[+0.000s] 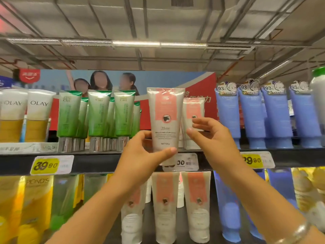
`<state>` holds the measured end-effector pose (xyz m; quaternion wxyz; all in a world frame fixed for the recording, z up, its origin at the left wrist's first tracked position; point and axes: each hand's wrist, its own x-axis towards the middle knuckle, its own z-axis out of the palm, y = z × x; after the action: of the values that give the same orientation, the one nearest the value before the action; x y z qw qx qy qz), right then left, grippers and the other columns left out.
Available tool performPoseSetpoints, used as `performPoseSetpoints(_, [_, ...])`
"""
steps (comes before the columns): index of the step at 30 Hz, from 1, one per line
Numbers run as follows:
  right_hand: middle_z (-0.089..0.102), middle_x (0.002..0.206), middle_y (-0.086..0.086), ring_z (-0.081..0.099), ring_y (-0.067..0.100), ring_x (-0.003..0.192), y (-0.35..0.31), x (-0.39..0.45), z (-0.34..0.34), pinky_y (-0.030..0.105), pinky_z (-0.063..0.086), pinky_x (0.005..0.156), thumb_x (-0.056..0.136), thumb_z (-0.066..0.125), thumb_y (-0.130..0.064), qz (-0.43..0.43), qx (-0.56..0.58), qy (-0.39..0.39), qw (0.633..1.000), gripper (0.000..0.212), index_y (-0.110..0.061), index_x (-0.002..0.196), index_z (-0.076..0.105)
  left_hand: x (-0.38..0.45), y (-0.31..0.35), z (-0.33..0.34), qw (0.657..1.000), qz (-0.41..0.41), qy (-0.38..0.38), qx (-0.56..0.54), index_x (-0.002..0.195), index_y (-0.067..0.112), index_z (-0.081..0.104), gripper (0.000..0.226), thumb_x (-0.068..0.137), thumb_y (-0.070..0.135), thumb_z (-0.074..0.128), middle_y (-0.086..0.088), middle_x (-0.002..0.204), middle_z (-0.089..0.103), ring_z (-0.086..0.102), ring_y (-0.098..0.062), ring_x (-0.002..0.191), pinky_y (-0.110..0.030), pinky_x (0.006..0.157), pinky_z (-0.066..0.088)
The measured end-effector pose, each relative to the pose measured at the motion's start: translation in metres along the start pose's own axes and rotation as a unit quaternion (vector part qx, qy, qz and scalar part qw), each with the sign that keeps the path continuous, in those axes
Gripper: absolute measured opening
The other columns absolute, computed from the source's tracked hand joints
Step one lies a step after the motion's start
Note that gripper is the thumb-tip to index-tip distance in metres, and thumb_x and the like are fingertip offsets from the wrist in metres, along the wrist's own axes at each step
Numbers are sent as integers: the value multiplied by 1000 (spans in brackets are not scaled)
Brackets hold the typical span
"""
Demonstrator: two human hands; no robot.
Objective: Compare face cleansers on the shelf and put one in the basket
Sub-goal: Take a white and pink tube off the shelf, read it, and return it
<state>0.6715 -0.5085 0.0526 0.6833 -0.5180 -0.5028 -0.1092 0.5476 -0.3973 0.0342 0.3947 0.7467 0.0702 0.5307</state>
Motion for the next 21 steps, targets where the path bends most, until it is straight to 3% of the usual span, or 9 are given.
performPoseSetpoints(2, [59, 115, 1, 58, 3, 90, 7, 14, -12, 11, 48, 73, 87, 64, -15, -12, -66, 32, 997, 30, -18, 115, 56, 14, 1, -3, 1000, -15, 1, -4, 94, 26, 60, 38, 63, 26, 83, 11, 87, 71, 66, 5, 72, -6, 54, 47])
performPoseSetpoints(4, [57, 118, 1, 56, 11, 94, 14, 26, -20, 24, 47, 83, 88, 63, -15, -10, -133, 44, 990, 34, -15, 120, 54, 27, 3, -5, 999, -34, 4, -14, 93, 22, 61, 36, 64, 23, 82, 8, 86, 71, 67, 1, 70, -12, 55, 49])
performPoseSetpoints(8, [56, 122, 3, 56, 18, 102, 25, 44, -23, 36, 47, 89, 87, 65, -20, 21, -209, 9, 978, 42, -12, 125, 48, 47, 3, -1, 998, -55, -3, 13, 92, 19, 60, 34, 66, 21, 82, 8, 85, 70, 67, 3, 67, -15, 58, 49])
performPoseSetpoints(12, [56, 119, 3, 55, 17, 97, 34, 53, -20, 29, 45, 78, 86, 66, -24, 36, -245, -26, 969, 43, -12, 122, 47, 60, -1, 6, 994, -65, -33, 84, 84, 22, 60, 28, 67, 22, 83, 7, 85, 69, 65, -5, 78, -22, 68, 52])
performPoseSetpoints(16, [59, 119, 6, 58, 23, 105, 40, 60, -19, 35, 49, 82, 84, 68, -28, 57, -262, -38, 963, 45, -11, 120, 46, 67, -4, 11, 987, -75, -49, 134, 79, 25, 59, 26, 68, 27, 82, 6, 84, 69, 66, -10, 80, -29, 73, 55])
performPoseSetpoints(21, [59, 116, 8, 59, 26, 103, 44, 69, -16, 36, 51, 74, 82, 70, -32, 79, -259, -41, 962, 54, -9, 120, 42, 72, -10, 13, 982, -84, -41, 165, 82, 25, 56, 30, 67, 32, 82, 5, 87, 68, 65, -12, 82, -34, 77, 55])
